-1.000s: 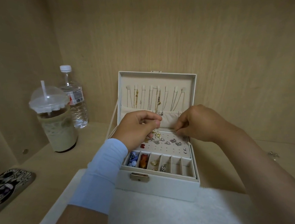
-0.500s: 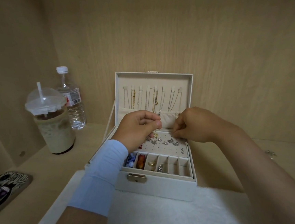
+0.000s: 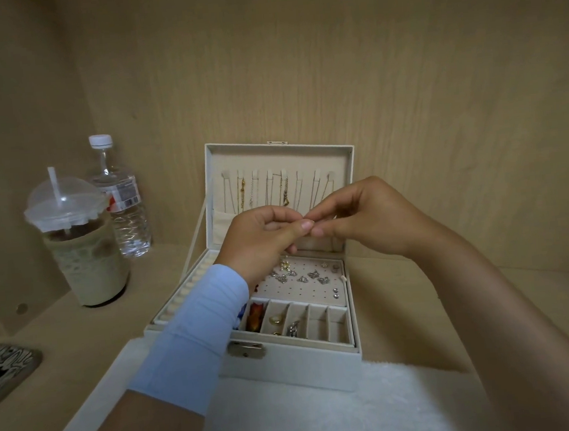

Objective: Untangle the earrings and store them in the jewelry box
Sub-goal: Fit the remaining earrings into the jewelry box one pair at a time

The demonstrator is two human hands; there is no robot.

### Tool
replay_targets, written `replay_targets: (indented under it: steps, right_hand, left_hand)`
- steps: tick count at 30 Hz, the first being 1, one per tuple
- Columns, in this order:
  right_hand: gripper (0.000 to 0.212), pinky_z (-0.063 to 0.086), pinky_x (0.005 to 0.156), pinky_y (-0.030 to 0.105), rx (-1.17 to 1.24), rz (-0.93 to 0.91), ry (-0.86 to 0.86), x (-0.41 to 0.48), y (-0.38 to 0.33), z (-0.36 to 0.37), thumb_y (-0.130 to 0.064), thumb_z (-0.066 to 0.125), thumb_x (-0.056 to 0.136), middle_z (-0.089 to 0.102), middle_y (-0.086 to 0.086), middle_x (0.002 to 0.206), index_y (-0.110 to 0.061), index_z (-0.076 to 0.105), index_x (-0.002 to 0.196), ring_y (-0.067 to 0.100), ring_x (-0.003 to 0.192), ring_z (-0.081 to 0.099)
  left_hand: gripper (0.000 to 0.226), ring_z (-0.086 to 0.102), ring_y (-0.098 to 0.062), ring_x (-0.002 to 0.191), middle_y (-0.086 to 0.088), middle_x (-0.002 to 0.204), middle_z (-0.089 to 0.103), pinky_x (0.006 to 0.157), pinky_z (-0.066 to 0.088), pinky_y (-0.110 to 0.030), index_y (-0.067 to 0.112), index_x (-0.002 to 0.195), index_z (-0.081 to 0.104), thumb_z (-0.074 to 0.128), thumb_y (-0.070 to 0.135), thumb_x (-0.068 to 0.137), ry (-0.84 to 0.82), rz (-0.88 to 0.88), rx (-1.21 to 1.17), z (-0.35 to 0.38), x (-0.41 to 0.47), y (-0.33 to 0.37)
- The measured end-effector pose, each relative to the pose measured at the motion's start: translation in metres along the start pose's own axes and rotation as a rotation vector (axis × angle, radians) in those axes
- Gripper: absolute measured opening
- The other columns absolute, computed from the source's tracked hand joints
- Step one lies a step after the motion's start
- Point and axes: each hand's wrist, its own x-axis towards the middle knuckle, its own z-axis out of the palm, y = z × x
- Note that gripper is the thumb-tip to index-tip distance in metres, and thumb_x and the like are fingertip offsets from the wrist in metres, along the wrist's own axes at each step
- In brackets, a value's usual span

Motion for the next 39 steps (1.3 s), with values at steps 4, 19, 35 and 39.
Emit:
replay_targets:
  steps: [4,19,35,39]
  right_hand:
    - [0.013,0.048,0.066,0.014,-0.015,0.016,0.016,-0.001,0.006,-0.001,-0.013,0.084,0.076,0.076,-0.01,0.074,-0.014,0.082,0.089,-0.002,0.065,0.066]
    - [0.012,0.038,0.058,0.018,-0.777,0.162,-0.104,-0.003,0.015,0.018,-0.035,0.079,0.079,0.067,-0.022,0.072,-0.039,0.072,0.069,-0.004,0.071,0.059]
    - [0.018,0.058,0.076,0.038,-0.589,0.245,-0.119,-0.003,0.019,0.012,-0.038,0.066,0.082,0.072,-0.012,0.074,-0.031,0.074,0.067,0.005,0.074,0.066]
    - [0.024,0.059,0.08,0.043,-0.476,0.281,-0.122,-0.006,0.022,0.008,-0.045,0.065,0.084,0.074,-0.006,0.08,-0.027,0.077,0.073,0.013,0.08,0.069]
  left_hand:
    - [0.01,0.061,-0.002,0.061,0.009,0.073,0.074,0.055,0.047,-0.015,0.018,0.09,0.076,0.07,0.026,0.089,-0.005,0.033,0.066,0.002,0.0,-0.002]
    - [0.028,0.041,-0.016,0.12,0.013,0.121,0.062,0.106,0.023,-0.032,0.035,0.107,0.073,0.049,0.033,0.093,-0.254,0.172,0.963,0.0,-0.001,-0.015]
    - [0.025,0.044,-0.013,0.119,0.013,0.12,0.063,0.11,0.03,-0.035,0.04,0.107,0.072,0.055,0.035,0.089,-0.25,0.189,0.884,-0.002,0.003,-0.024]
    - [0.021,0.045,-0.012,0.115,0.016,0.115,0.064,0.109,0.033,-0.037,0.041,0.1,0.072,0.056,0.034,0.089,-0.246,0.2,0.845,-0.001,0.002,-0.023]
